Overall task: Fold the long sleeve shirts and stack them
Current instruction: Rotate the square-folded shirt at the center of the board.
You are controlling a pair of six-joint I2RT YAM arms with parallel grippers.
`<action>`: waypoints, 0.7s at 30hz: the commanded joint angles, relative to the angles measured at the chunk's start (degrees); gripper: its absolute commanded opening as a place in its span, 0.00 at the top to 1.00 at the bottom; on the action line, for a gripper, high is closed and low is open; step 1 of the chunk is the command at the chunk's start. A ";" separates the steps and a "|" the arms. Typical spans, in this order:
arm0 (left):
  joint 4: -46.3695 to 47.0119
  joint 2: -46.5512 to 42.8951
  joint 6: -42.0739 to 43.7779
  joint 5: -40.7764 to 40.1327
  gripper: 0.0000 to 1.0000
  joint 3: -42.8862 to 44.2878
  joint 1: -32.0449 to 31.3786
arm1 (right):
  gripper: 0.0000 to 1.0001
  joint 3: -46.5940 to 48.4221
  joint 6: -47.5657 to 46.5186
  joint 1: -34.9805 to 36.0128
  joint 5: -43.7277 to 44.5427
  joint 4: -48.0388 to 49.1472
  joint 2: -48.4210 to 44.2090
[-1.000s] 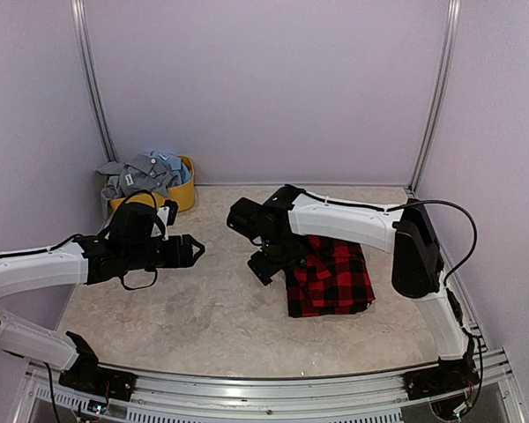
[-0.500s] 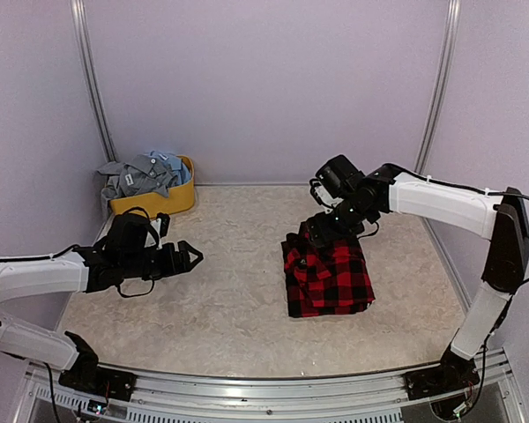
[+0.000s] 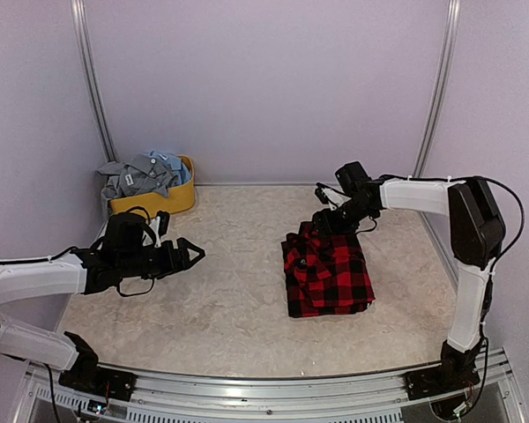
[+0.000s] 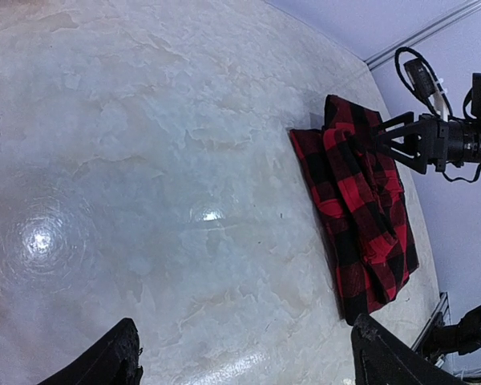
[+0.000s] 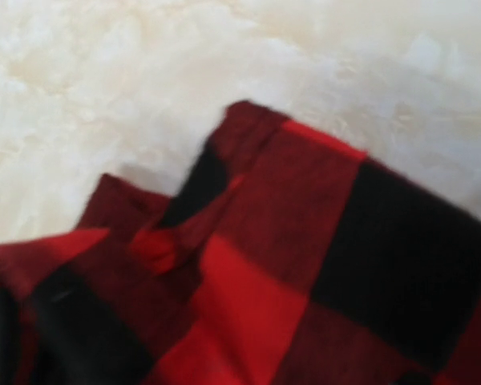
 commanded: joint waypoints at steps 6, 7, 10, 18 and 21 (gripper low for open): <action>0.14 -0.90 0.33 -0.57 0.14 0.09 -0.31 | 0.29 2.49 5.65 -9.76 -12.66 5.15 8.01; 0.07 -0.67 0.37 -0.54 0.14 0.26 -0.33 | 0.29 1.95 6.61 -10.81 -12.73 5.91 8.14; 0.14 0.01 0.42 -0.67 0.14 0.74 -0.68 | 0.29 -1.06 9.51 -13.47 -11.54 8.62 7.19; 0.67 1.61 0.69 -1.49 0.14 0.73 -1.28 | 0.28 -12.82 11.66 -16.08 -8.41 18.32 -1.36; 2.52 3.02 -0.14 -1.57 0.14 0.26 -2.67 | 0.27 -16.13 10.96 -16.11 -7.06 21.56 -4.78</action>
